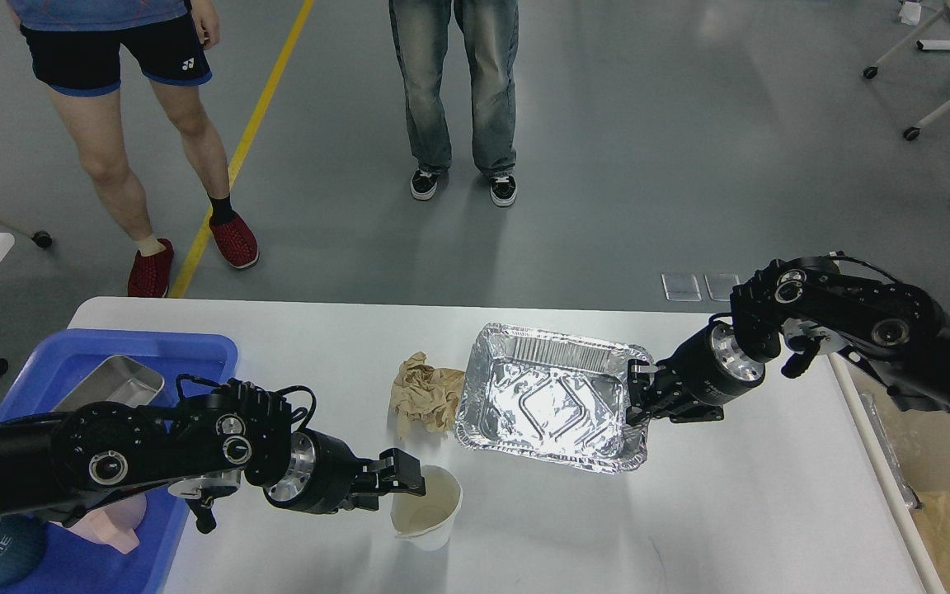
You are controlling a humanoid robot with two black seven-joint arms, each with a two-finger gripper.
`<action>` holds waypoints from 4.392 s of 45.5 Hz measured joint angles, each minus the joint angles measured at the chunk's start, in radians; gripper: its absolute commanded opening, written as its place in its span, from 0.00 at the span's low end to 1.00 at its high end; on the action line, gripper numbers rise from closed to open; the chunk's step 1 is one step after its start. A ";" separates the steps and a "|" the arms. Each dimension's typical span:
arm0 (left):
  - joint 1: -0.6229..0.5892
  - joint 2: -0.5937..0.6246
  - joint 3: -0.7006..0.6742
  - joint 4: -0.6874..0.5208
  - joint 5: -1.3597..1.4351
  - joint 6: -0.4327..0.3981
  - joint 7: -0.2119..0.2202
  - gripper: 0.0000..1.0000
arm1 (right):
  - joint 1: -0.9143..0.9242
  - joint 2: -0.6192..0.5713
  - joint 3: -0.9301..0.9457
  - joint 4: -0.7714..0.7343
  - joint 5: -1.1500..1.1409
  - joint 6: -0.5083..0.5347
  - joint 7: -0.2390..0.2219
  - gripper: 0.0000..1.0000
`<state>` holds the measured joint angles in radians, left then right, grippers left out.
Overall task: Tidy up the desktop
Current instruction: 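Reach the left gripper to the white paper cup and grasp it, then lift the paper cup with the left gripper over the foil tray, then lower the paper cup into the foil tray and release it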
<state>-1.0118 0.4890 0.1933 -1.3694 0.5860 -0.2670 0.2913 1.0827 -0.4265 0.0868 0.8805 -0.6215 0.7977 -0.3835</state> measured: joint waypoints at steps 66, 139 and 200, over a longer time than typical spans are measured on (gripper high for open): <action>-0.233 0.545 -0.055 -0.336 -0.019 -0.182 0.165 0.00 | -0.020 -0.015 0.007 0.003 -0.008 -0.009 0.000 0.00; -0.370 -0.046 -0.316 0.080 -0.026 -0.433 0.241 0.02 | 0.003 0.045 0.062 0.063 -0.007 -0.008 0.002 0.00; -0.331 -0.409 -0.183 0.429 0.024 -0.396 0.236 0.57 | 0.004 0.055 0.071 0.075 -0.009 -0.015 0.002 0.00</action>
<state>-1.3430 0.0796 0.0100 -0.9404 0.6104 -0.6630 0.5274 1.0871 -0.3710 0.1580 0.9551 -0.6305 0.7823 -0.3820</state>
